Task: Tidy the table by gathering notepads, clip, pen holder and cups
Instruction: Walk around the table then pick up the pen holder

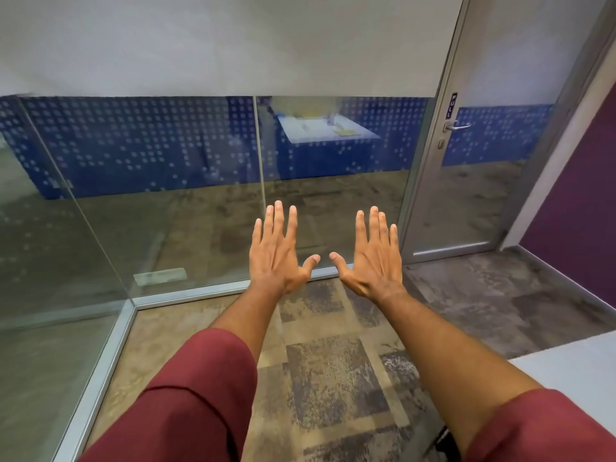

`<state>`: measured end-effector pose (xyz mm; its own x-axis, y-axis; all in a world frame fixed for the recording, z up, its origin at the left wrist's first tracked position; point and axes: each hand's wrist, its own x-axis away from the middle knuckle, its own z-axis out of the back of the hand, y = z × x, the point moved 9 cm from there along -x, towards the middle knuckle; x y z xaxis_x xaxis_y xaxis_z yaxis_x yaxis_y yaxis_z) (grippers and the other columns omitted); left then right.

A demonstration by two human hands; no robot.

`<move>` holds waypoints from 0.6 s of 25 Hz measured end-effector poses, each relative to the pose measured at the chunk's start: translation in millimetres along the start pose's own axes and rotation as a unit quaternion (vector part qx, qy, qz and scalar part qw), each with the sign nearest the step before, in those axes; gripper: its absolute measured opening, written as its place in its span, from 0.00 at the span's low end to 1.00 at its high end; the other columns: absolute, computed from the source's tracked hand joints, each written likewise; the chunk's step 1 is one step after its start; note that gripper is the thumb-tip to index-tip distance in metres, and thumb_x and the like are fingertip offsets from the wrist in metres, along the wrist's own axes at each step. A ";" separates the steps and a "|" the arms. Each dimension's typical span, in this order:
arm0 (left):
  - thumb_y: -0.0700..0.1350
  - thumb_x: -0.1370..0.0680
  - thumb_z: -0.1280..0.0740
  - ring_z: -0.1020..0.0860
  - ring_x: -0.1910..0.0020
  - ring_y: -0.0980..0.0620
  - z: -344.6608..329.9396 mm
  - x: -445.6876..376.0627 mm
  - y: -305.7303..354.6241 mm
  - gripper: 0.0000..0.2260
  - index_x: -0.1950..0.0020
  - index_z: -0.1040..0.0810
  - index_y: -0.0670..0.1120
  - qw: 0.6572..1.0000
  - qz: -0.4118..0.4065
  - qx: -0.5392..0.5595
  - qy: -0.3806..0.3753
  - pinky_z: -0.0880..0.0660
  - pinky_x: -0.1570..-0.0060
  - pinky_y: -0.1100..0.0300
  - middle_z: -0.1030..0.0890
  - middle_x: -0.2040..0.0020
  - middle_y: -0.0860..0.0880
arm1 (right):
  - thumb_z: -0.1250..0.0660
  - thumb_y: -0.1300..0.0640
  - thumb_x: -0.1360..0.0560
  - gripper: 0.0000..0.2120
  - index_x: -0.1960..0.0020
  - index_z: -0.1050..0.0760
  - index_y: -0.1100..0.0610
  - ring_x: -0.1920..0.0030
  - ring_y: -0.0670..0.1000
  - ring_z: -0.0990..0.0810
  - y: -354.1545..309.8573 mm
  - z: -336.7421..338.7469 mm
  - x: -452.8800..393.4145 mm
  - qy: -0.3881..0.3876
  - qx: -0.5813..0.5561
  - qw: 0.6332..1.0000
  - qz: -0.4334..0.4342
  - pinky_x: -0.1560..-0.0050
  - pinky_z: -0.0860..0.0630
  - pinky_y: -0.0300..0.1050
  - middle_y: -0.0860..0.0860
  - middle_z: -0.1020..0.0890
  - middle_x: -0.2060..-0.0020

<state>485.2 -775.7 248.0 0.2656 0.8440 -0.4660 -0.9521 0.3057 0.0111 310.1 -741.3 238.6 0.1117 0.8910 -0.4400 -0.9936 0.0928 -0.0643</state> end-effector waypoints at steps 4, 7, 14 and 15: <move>0.71 0.26 0.48 0.60 0.20 0.43 -38.1 -82.0 8.3 0.45 0.20 0.61 0.46 0.999 -0.029 0.018 0.009 0.55 0.22 0.45 0.60 0.20 0.41 | 0.52 0.30 0.27 0.46 0.20 0.58 0.59 0.20 0.60 0.56 25.1 -27.2 -72.7 0.011 0.016 0.999 -0.029 0.22 0.55 0.61 0.62 0.56 0.21; 0.71 0.26 0.48 0.59 0.20 0.43 -75.2 -150.0 17.7 0.45 0.20 0.61 0.46 0.997 -0.063 0.035 0.010 0.55 0.22 0.45 0.60 0.20 0.41 | 0.51 0.30 0.27 0.47 0.20 0.58 0.58 0.20 0.60 0.56 50.1 -53.6 -123.8 0.021 0.036 0.998 -0.057 0.22 0.56 0.61 0.62 0.56 0.21; 0.71 0.26 0.50 0.61 0.21 0.43 -156.3 -322.2 62.4 0.45 0.20 0.62 0.47 0.983 -0.171 0.066 0.008 0.56 0.22 0.44 0.61 0.20 0.41 | 0.52 0.29 0.28 0.47 0.20 0.59 0.58 0.20 0.59 0.57 117.0 -102.1 -246.9 0.041 0.078 0.981 -0.173 0.22 0.58 0.61 0.61 0.56 0.21; 0.71 0.27 0.50 0.61 0.21 0.43 -164.9 -342.4 72.9 0.45 0.20 0.62 0.47 0.980 -0.186 0.076 0.008 0.56 0.22 0.44 0.61 0.20 0.41 | 0.52 0.29 0.28 0.47 0.20 0.58 0.58 0.20 0.59 0.58 128.2 -104.9 -259.9 0.046 0.081 0.977 -0.190 0.22 0.58 0.61 0.61 0.57 0.21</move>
<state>299.9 -1115.1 262.5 0.5862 0.6554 -0.4763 -0.7563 0.6534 -0.0316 155.4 -1007.6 250.7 0.4664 0.7354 -0.4916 -0.8691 0.4844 -0.0999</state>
